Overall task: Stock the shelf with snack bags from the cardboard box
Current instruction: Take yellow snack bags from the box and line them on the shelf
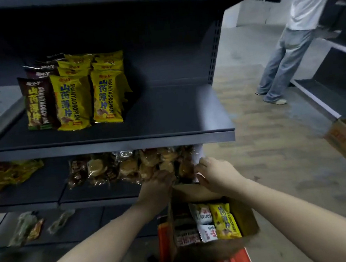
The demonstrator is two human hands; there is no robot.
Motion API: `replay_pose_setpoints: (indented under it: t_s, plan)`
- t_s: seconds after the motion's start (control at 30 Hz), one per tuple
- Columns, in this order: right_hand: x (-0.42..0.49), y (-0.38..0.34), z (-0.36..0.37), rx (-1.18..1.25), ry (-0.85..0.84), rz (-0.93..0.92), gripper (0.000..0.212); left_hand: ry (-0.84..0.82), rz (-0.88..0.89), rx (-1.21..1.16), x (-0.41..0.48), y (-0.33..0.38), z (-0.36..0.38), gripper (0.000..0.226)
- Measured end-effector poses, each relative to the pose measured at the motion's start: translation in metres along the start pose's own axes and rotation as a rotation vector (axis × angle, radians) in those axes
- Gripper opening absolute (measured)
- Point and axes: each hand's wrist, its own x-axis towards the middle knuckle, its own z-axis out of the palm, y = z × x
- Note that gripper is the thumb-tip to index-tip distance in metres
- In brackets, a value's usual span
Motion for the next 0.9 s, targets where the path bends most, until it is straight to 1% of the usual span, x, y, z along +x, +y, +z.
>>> replay_pose_setpoints:
  t_s: [0.07, 0.17, 0.33, 0.43, 0.57, 0.7, 0.83, 0.9]
  plan:
    - [-0.017, 0.011, 0.017, -0.009, -0.041, 0.056, 0.033, -0.164, -0.086, -0.018, -0.005, 0.009, 0.020, 0.032]
    - [-0.039, 0.023, 0.037, 0.011, -0.119, 0.135, 0.031, -0.285, -0.071, -0.124, -0.008, 0.020, 0.044, 0.021]
    - [-0.063, 0.039, 0.071, 0.157, -0.231, 0.279, 0.028, -0.344, 0.012, -0.196, 0.002, 0.041, 0.074, 0.016]
    - [-0.069, 0.048, 0.091, 0.228, -0.290, 0.353, 0.029, -0.416, -0.077, -0.282, 0.003, 0.046, 0.100, 0.014]
    - [-0.071, 0.051, 0.118, 0.320, -0.376, 0.456, 0.032, -0.581, -0.205, -0.303, 0.005, 0.050, 0.129, 0.021]
    - [-0.068, 0.047, 0.146, 0.395, -0.462, 0.533, 0.033, -0.726, -0.322, -0.410, 0.008, 0.051, 0.154, 0.019]
    - [-0.064, 0.039, 0.175, 0.432, -0.554, 0.572, 0.039, -0.818, -0.416, -0.476, 0.004, 0.049, 0.182, 0.026]
    - [-0.063, 0.035, 0.187, 0.434, -0.585, 0.601, 0.043, -0.837, -0.463, -0.495, 0.001, 0.047, 0.197, 0.030]
